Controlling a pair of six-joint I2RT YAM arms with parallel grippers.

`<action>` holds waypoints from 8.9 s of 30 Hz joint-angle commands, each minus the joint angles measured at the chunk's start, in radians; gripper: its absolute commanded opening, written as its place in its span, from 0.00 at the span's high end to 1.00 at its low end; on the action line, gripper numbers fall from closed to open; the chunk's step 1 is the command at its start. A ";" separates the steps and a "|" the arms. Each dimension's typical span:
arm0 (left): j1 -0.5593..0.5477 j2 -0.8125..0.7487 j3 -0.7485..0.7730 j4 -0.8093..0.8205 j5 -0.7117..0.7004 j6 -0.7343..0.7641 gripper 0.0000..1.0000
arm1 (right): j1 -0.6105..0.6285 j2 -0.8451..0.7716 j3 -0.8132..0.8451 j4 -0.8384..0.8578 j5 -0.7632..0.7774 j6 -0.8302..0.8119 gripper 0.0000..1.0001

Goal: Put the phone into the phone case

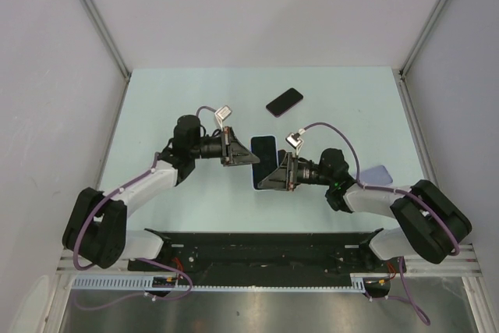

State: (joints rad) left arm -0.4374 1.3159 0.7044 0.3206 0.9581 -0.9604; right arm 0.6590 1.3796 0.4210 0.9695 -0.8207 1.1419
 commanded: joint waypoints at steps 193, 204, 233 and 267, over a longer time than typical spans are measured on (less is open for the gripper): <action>0.074 -0.210 0.271 -0.687 -0.564 0.638 0.02 | -0.417 0.670 1.047 -1.206 0.879 -1.308 0.00; 0.075 -0.238 0.271 -0.696 -0.579 0.634 0.01 | -0.406 0.849 1.274 -1.374 0.905 -1.340 0.00; 0.077 -0.227 0.253 -0.669 -0.568 0.611 0.02 | -0.461 0.923 1.397 -1.519 0.860 -1.191 0.37; 0.077 -0.242 0.248 -0.690 -0.562 0.595 0.04 | -0.594 0.279 0.825 -1.594 1.002 -0.731 0.50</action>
State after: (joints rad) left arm -0.3626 1.0790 0.9565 -0.3771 0.3782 -0.3584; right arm 0.1051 1.7378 1.3060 -0.5968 0.1253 0.3931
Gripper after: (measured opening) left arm 0.962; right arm 0.731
